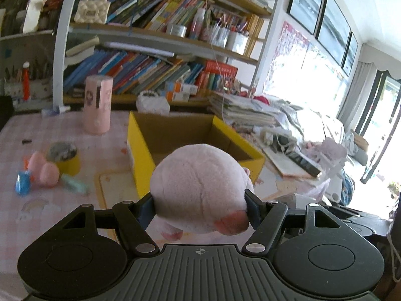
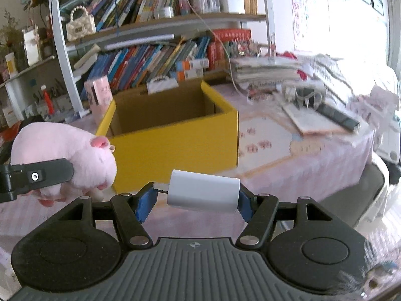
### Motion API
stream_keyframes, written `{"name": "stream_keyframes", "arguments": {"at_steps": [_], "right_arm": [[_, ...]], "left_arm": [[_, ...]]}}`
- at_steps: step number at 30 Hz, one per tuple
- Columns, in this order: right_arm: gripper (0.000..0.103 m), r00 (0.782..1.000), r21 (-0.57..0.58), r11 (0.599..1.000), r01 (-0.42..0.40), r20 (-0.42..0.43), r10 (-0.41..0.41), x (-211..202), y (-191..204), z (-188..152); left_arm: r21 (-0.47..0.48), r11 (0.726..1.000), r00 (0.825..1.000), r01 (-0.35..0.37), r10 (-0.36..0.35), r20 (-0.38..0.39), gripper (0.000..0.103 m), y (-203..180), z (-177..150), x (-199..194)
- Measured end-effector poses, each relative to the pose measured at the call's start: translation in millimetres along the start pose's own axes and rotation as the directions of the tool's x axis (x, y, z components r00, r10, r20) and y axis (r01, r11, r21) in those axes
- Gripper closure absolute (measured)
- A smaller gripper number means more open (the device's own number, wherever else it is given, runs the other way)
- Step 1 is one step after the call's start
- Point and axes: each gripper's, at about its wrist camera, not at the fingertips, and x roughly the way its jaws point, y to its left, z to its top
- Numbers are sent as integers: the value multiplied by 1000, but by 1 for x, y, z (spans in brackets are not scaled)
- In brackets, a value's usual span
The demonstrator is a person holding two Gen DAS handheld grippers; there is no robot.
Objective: Organize objects
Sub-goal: 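Carry the pig and white block together over the yellow box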
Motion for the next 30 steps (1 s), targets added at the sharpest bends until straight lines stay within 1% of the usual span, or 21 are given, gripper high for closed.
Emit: {"name": "stream_keyframes", "arguments": {"at_steps": [7, 11, 14, 17, 21, 30], "right_arm": [[39, 997, -64, 997, -31, 67, 35, 36, -9, 47], [39, 993, -115, 992, -60, 94, 71, 61, -12, 70], [39, 990, -151, 985, -84, 98, 99, 80, -15, 83], [39, 988, -186, 976, -112, 88, 131, 98, -18, 93], [39, 983, -233, 960, -155, 56, 173, 121, -20, 102], [39, 966, -361, 897, -255, -47, 255, 160, -15, 100]], "left_arm": [[-13, 999, 997, -51, 52, 55, 32, 0, 32, 32], [-43, 995, 994, -85, 87, 63, 32, 2, 49, 58], [-57, 992, 991, -111, 114, 67, 32, 0, 60, 75], [-61, 989, 988, -135, 139, 62, 31, -5, 67, 91], [-66, 984, 985, -165, 167, 33, 31, -12, 68, 109], [-67, 970, 972, -234, 232, -38, 31, -18, 70, 147]]}}
